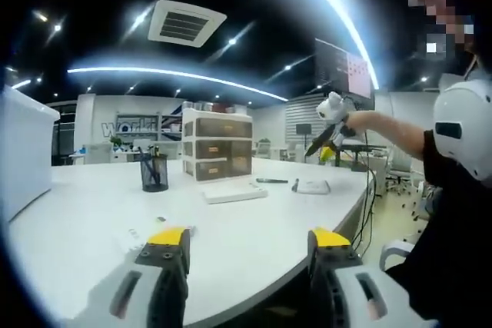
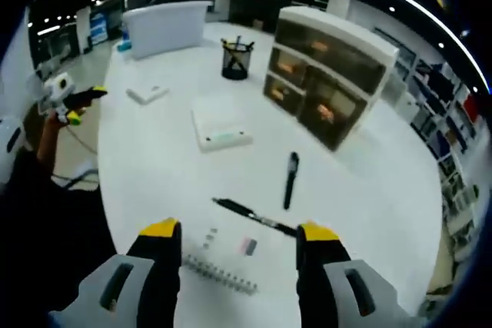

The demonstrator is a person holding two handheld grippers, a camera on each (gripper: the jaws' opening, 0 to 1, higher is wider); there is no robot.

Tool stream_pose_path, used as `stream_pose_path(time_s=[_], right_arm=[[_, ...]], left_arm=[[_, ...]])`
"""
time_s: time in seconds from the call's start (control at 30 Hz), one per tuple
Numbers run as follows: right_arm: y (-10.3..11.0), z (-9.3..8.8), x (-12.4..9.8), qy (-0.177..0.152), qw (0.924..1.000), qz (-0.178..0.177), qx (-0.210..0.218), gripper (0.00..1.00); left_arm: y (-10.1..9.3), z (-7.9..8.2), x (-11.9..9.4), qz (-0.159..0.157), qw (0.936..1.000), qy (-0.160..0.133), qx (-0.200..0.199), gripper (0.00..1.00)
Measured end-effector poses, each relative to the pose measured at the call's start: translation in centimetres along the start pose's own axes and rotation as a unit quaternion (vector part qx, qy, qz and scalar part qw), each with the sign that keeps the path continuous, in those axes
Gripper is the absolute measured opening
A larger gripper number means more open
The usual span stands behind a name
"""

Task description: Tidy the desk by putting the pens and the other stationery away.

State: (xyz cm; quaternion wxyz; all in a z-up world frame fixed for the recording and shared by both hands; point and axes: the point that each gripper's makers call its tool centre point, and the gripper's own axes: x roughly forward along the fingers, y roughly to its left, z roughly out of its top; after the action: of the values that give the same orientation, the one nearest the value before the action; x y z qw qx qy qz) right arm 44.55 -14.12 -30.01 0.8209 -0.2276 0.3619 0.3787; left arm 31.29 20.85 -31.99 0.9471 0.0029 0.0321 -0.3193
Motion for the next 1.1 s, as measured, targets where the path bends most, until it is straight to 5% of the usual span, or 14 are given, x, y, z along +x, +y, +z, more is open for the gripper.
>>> stream_pose_path(time_s=[0.6,1.1], right_arm=[[-1.5,1.6,3.7,0.107,0.9941,0.015,-0.013,0.53],[-2.7,2.4,6.4,0.158,0.9869,0.033,0.007,0.49]], left_arm=[[-0.1,-0.7,-0.9,-0.007,0.9999,0.009,0.004,0.63],[-0.4,-0.9,-1.2,-0.005,0.9999,0.014,0.005,0.63]])
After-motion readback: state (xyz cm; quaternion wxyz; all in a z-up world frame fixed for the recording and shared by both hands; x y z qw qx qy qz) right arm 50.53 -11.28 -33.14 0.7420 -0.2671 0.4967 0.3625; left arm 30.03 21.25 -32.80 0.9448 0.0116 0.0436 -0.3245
